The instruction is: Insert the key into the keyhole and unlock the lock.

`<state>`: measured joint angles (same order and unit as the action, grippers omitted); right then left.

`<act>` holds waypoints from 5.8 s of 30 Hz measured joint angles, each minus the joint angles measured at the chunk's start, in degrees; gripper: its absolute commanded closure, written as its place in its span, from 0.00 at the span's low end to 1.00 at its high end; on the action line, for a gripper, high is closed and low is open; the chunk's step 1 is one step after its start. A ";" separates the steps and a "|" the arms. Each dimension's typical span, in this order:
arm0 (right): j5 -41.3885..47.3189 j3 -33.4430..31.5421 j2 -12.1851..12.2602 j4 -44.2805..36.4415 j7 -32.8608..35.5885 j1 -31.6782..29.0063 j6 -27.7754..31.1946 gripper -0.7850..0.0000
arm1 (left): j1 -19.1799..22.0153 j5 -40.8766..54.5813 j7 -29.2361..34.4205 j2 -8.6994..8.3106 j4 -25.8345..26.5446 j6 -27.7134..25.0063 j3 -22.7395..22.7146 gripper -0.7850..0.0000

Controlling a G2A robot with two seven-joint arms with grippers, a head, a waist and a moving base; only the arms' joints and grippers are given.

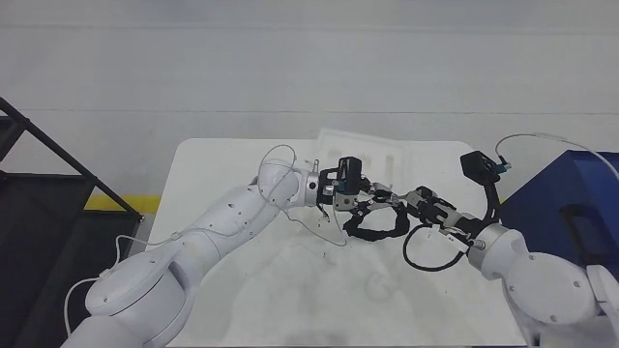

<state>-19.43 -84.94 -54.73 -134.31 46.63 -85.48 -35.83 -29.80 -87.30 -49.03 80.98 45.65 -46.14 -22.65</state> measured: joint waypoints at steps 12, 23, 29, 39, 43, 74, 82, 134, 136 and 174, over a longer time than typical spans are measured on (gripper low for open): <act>-2.48 1.63 -0.01 0.17 -0.20 1.03 -0.98 1.00 | -0.36 -1.32 0.00 0.36 -0.19 -0.54 -1.28 1.00; -6.66 4.15 -0.01 0.21 -0.17 1.83 -2.16 1.00 | -0.53 -1.52 1.69 0.58 0.32 -1.68 -2.63 1.00; -8.73 5.65 -0.05 0.77 0.47 2.55 -3.16 1.00 | -0.62 -1.92 3.42 0.63 1.05 -1.98 -3.34 1.00; -10.23 7.61 -0.27 2.19 1.79 4.66 -4.60 1.00 | -0.91 -3.21 5.69 0.57 2.62 -1.75 -4.45 1.00; -9.30 7.88 -0.39 2.92 3.17 5.57 -5.47 0.00 | -1.12 -3.36 5.90 0.49 2.82 -2.14 -4.94 1.00; -21.51 4.55 2.53 4.07 25.60 5.47 28.50 0.00 | 2.40 16.16 29.66 -7.81 13.88 -11.86 -1.50 1.00; -21.45 4.54 2.52 4.07 25.53 5.48 28.44 0.00 | 4.84 28.64 42.10 -11.47 19.07 -11.86 1.38 1.00; -31.46 1.67 5.50 9.17 2.11 7.71 81.44 0.76 | 8.00 51.05 62.26 -14.53 25.60 -11.86 5.90 1.00; -31.57 1.76 5.57 9.29 1.63 7.63 81.39 0.81 | 8.26 50.96 61.54 -14.60 25.53 -11.86 6.05 1.00; -9.58 5.45 5.46 12.77 8.89 10.85 56.71 0.00 | 8.51 44.76 55.51 -14.55 20.84 -11.86 9.18 1.00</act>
<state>-29.01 -79.49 -49.28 -121.54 55.52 -74.64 20.88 -21.29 -42.54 6.48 66.43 66.50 -58.00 -13.47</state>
